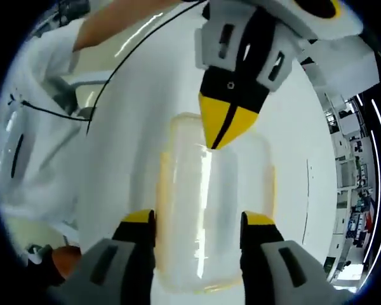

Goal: Snap each plastic latch of the storage box into its locked position after aligning the lid with the box until every specified latch is closed and the lid sits flush.

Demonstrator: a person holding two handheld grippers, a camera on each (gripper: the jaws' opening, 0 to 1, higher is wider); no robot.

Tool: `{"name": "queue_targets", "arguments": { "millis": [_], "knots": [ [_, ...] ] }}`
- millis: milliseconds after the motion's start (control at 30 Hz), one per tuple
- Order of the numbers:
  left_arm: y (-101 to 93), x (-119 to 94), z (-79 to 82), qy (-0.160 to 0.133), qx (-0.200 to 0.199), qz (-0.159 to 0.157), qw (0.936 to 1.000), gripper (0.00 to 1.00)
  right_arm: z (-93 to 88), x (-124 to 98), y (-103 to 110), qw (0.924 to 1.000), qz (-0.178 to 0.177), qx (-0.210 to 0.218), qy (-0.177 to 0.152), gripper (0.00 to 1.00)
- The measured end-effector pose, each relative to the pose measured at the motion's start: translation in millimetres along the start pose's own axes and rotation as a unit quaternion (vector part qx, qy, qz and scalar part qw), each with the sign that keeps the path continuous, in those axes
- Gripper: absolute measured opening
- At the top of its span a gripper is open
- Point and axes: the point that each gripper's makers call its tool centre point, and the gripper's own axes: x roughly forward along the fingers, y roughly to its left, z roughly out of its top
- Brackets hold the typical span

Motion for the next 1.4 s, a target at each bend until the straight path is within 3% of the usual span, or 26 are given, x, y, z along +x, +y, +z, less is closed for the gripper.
{"name": "queue_targets", "arguments": {
  "millis": [233, 333, 433, 567, 733, 833, 900, 967, 1167, 1200, 1233, 1267, 1333, 1367, 1400],
  "knots": [
    [3.1, 1, -0.2, -0.008, 0.014, -0.01, 0.9998, 0.0, 5.6, -6, 1, 0.9977, 0.068, -0.006, -0.008, 0.47],
    [3.1, 2, 0.1, -0.009, 0.019, -0.015, 0.9997, 0.0, 8.0, -13, -7, 0.9971, 0.074, -0.004, -0.019, 0.49],
    [3.5, 3, 0.6, -0.012, 0.025, -0.017, 0.9995, 0.0, 3.6, -18, -23, 0.9982, 0.056, -0.014, -0.015, 0.39],
    [1.2, 5, 1.3, -0.013, 0.038, -0.014, 0.9991, 0.0, -13.6, -17, -42, 0.9975, 0.069, 0.013, 0.009, 0.49],
    [1.5, 4, 1.6, -0.02, 0.056, -0.006, 0.9982, 0.0, -21.6, -7, -60, 0.9941, 0.098, 0.045, 0.01, 0.48],
    [2.8, 3, 2.4, -0.027, 0.064, -0.002, 0.9976, 0.0, -21.4, -2, -58, 0.9915, 0.121, 0.048, 0.006, 0.49],
    [3.6, 3, 3.0, -0.033, 0.07, -0.003, 0.997, 0.0, -21.8, 1, -50, 0.9856, 0.158, 0.06, 0.007, 0.49],
    [6.0, 2, 3.5, -0.037, 0.073, -0.007, 0.9966, 0.0, -18.0, 1, -54, 0.9865, 0.158, 0.043, -0.002, 0.47],
    [8.2, 3, 6.1, -0.05, 0.082, -0.024, 0.9951, 0.0, -15.4, 0, -64, 0.9837, 0.174, 0.044, 0.002, 0.39],
    [8.4, 3, 6.7, -0.053, 0.083, -0.024, 0.9949, 0.0, -14.4, -1, -66, 0.9852, 0.169, 0.03, -0.002, 0.44],
    [6.7, 4, 7.0, -0.06, 0.088, -0.021, 0.9941, 0.0, -15.1, -1, -71, 0.9877, 0.153, 0.028, -0.002, 0.58],
    [5.4, 5, 6.8, -0.064, 0.091, -0.02, 0.9936, 0.0, -16.4, 0, -71, 0.9876, 0.154, 0.033, 0.001, 0.64],
    [4.2, 5, 7.1, -0.068, 0.094, -0.02, 0.9931, 0.0, -25.0, 1, -60, 0.9823, 0.181, 0.039, 0.024, 0.54],
    [3.7, 6, 7.3, -0.07, 0.093, -0.021, 0.993, 0.0, -27.4, 6, -58, 0.9826, 0.182, 0.027, 0.028, 0.55],
    [3.0, 6, 7.6, -0.072, 0.093, -0.022, 0.9929, 0.0, -23.5, 3, -57, 0.9803, 0.19, 0.046, 0.024, 0.54]
  ]
}}
